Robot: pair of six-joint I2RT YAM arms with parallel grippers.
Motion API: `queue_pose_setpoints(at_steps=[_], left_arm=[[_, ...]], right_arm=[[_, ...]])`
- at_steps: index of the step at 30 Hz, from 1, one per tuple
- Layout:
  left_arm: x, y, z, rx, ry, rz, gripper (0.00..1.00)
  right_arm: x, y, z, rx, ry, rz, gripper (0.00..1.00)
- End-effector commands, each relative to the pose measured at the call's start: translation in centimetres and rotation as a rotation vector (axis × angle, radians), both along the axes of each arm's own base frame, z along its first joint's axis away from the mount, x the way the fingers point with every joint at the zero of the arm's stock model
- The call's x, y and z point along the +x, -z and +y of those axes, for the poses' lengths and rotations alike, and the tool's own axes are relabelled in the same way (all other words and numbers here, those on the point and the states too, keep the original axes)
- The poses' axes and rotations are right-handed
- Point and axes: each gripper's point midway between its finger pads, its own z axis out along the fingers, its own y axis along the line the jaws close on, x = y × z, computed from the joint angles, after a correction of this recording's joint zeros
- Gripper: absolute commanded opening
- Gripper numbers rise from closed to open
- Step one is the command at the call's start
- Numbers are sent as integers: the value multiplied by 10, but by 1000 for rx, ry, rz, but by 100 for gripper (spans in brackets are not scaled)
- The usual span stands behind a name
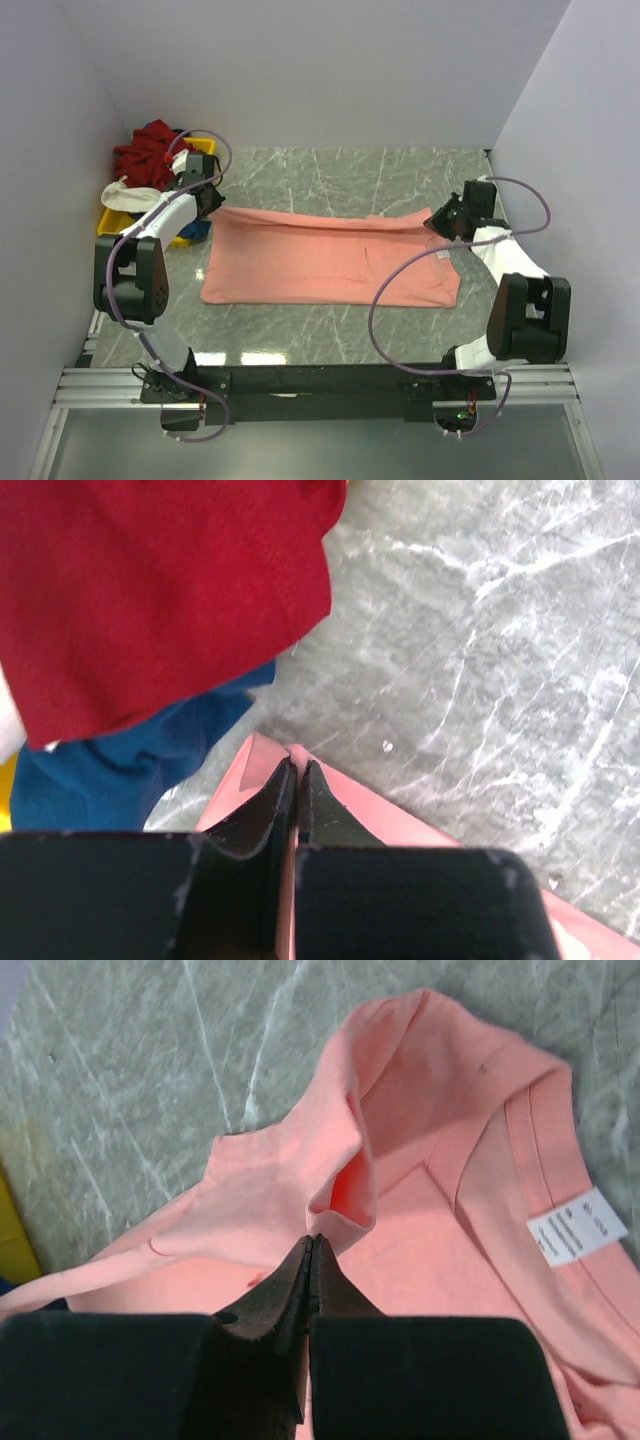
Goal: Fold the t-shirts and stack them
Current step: Fold the tshirt
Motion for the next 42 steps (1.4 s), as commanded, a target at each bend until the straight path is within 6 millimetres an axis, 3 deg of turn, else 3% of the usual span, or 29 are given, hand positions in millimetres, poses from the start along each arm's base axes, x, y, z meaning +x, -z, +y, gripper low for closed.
queue_pose_setpoints(at_steps=[1, 13, 32, 36, 38, 39, 40, 42], left_arm=[[-3, -22, -3, -42, -9, -63, 0], [-33, -7, -6, -86, -18, -45, 0], [-68, 12, -8, -141, -41, -36, 1], [-80, 20, -7, -157, -68, -30, 9], [-88, 19, -6, -175, -86, -38, 20], [-90, 17, -5, -181, -92, -49, 26], [-94, 10, -4, -186, -98, -75, 41], [-96, 0, -2, -192, -105, -109, 51]], right_arm=[[-3, -29, -1, 7, 14, -113, 0], [-57, -11, -3, 17, 24, -85, 0], [-103, 27, -2, 42, 18, -33, 0], [-110, 36, -5, 63, 19, -10, 0], [-114, 39, -6, 65, 14, -4, 1], [-115, 39, -6, 65, 13, -4, 7], [-117, 38, -5, 62, 5, 3, 23], [-114, 27, -6, 47, -1, -28, 32]])
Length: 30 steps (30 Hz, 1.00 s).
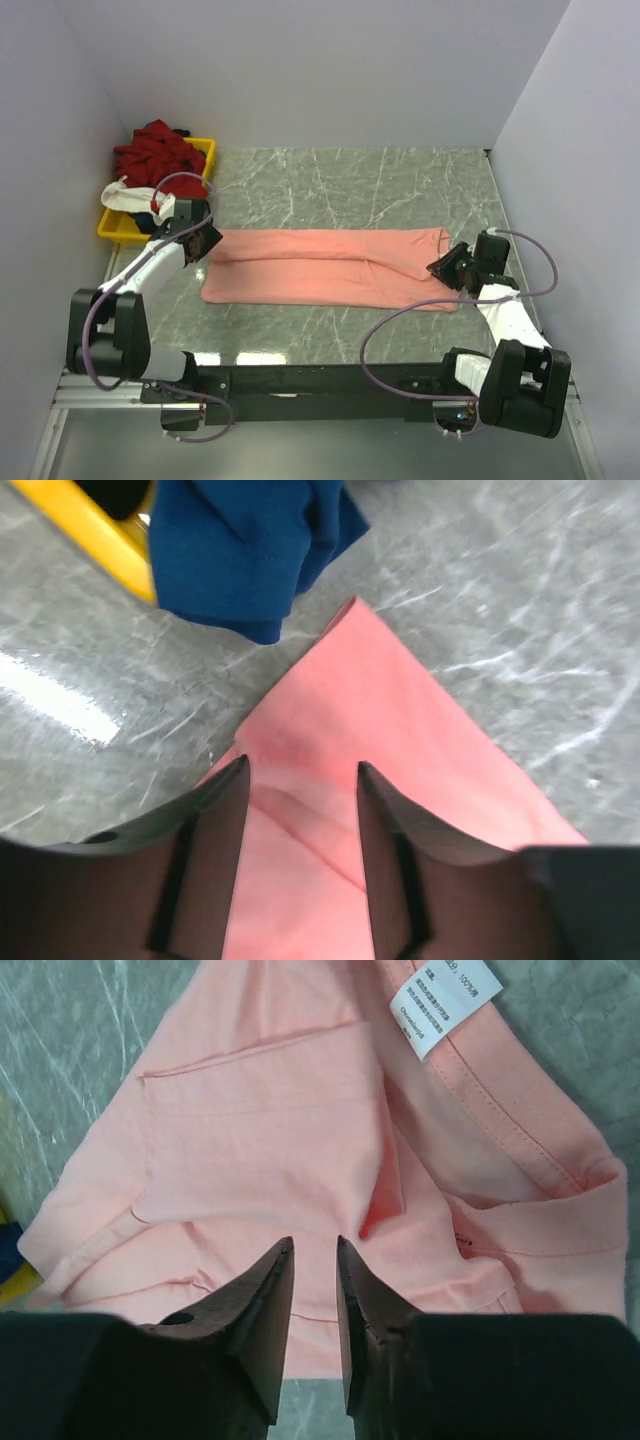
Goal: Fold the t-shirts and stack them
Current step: Fold the tshirt
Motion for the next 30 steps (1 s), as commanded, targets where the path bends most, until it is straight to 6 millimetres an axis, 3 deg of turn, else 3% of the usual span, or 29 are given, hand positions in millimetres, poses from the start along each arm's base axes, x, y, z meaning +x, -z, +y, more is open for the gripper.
queue_pose_setpoints(at_steps=[1, 4, 7, 8, 9, 11, 13, 14, 15, 17, 18, 19, 21, 26, 30], left_arm=[[6, -39, 2, -34, -32, -135, 53], [13, -62, -2, -34, -3, -178, 56], [24, -71, -18, -52, 57, -189, 54], [26, -71, -28, -48, 91, -187, 53], [32, -78, -34, -49, 105, -197, 52], [36, -69, -50, -55, 158, -165, 50], [41, -64, -63, -69, 195, -153, 45], [41, -63, -72, -75, 220, -152, 43], [45, -64, -80, -88, 240, -165, 42], [47, -57, -104, -113, 308, -148, 41], [51, -61, -113, -115, 328, -155, 41], [53, -52, -120, -112, 349, -129, 40], [55, -53, -146, -122, 411, -128, 40], [48, -28, -201, -129, 542, -70, 40], [45, -20, -231, -128, 609, -49, 39]], right_arm=[[6, -24, -3, -34, -20, -82, 34], [15, -45, -5, -61, -6, -132, 38], [33, -62, -10, -103, 18, -162, 40], [39, -56, -10, -101, 16, -135, 40], [51, -66, -7, -105, 0, -151, 40], [64, -53, -1, -105, -34, -96, 40], [80, -59, 8, -136, -70, -85, 40], [85, -47, 13, -146, -90, -44, 40], [97, -55, 15, -174, -104, -58, 40], [100, -36, 19, -225, -123, 23, 40], [106, -38, 27, -245, -150, 21, 40], [108, -28, 34, -251, -173, 48, 40], [117, -28, 42, -263, -215, 47, 40], [131, -13, 79, -312, -334, 63, 43], [144, -9, 100, -377, -384, 64, 45]])
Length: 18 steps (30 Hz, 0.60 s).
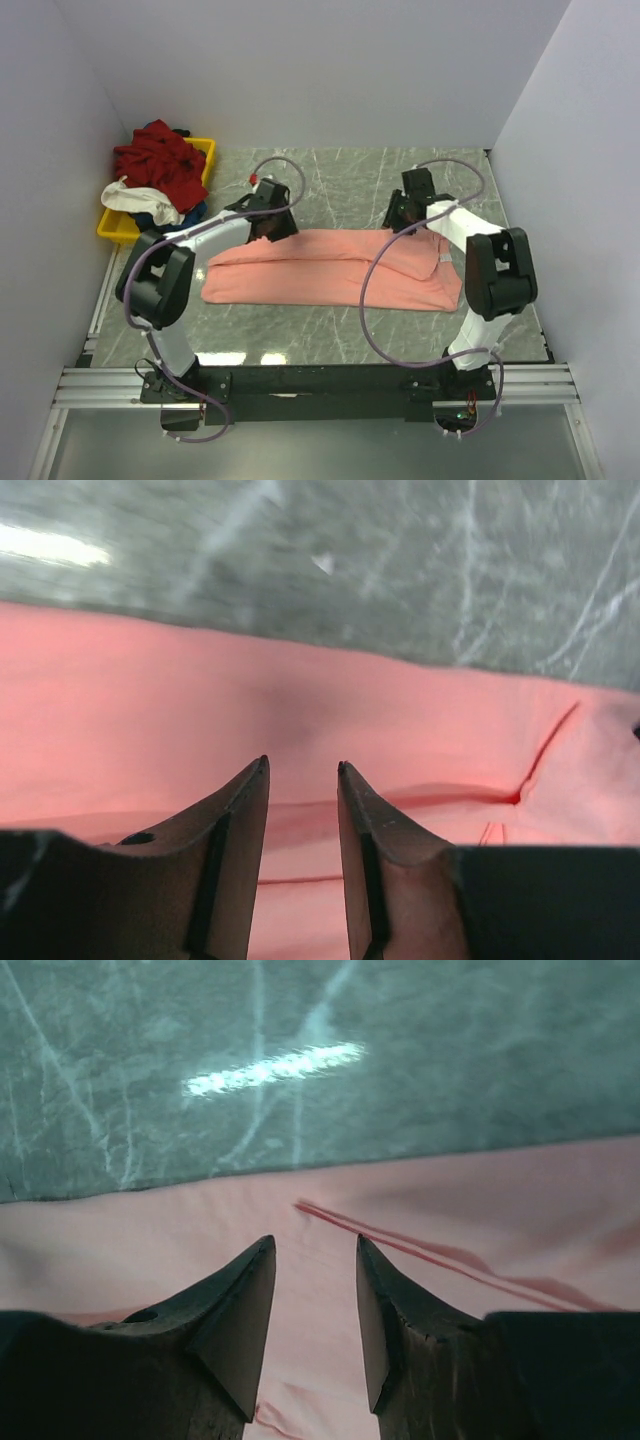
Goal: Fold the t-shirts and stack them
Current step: Fold the tshirt
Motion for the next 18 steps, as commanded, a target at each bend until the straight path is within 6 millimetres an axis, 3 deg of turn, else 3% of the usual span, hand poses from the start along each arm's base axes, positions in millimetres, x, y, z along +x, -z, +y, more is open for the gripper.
queue_pose_setpoints(at_steps=[1, 8, 14, 18], left_arm=[[6, -10, -29, -22, 77, -38, 39], [-3, -3, -58, -19, 146, -25, 37], [-8, 4, -66, -17, 173, -13, 36], [-10, 8, -68, -11, 182, -6, 35]], right_arm=[[15, -3, 13, -79, -52, -25, 45], [17, 13, 25, -172, -62, 5, 45], [16, 24, 23, -233, -58, 36, 43], [11, 25, 26, -237, -65, 35, 33]])
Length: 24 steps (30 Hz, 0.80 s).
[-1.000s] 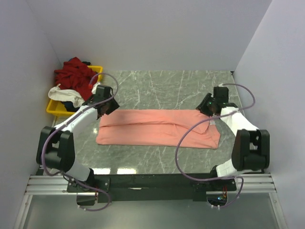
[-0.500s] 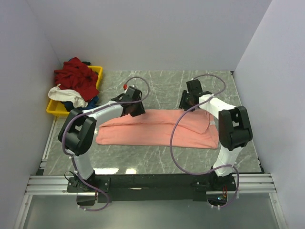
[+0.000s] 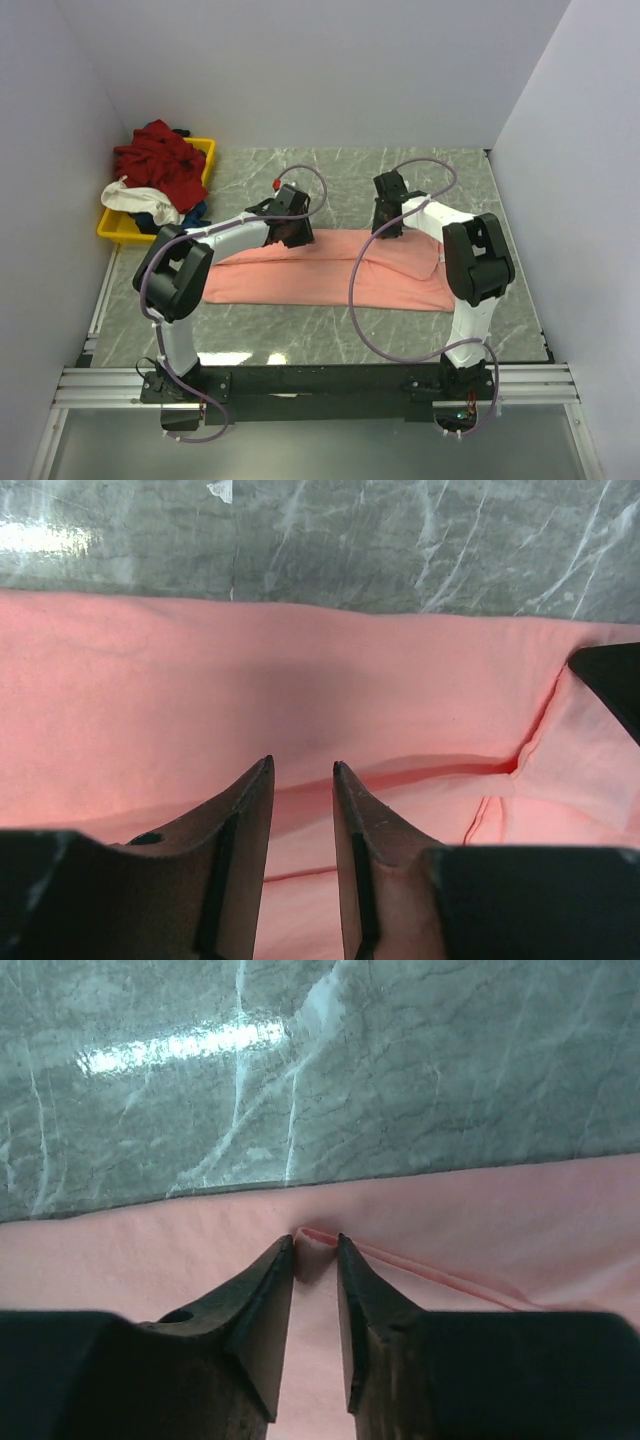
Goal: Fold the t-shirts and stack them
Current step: Fold the tshirt
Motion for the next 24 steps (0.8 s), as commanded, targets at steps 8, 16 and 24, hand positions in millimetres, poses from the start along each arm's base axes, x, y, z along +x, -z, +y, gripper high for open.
queue_pose_setpoints(at_steps=[8, 16, 24], left_arm=[[3, -10, -14, -24, 48, -35, 35], [-5, -8, -19, -31, 76, -32, 34], [-17, -5, -23, -40, 119, -24, 33]], right_arm=[[-6, -29, 2, 0, 9, -65, 8], [-34, -59, 10, 74, -9, -108, 4], [-75, -71, 10, 158, 6, -158, 4]])
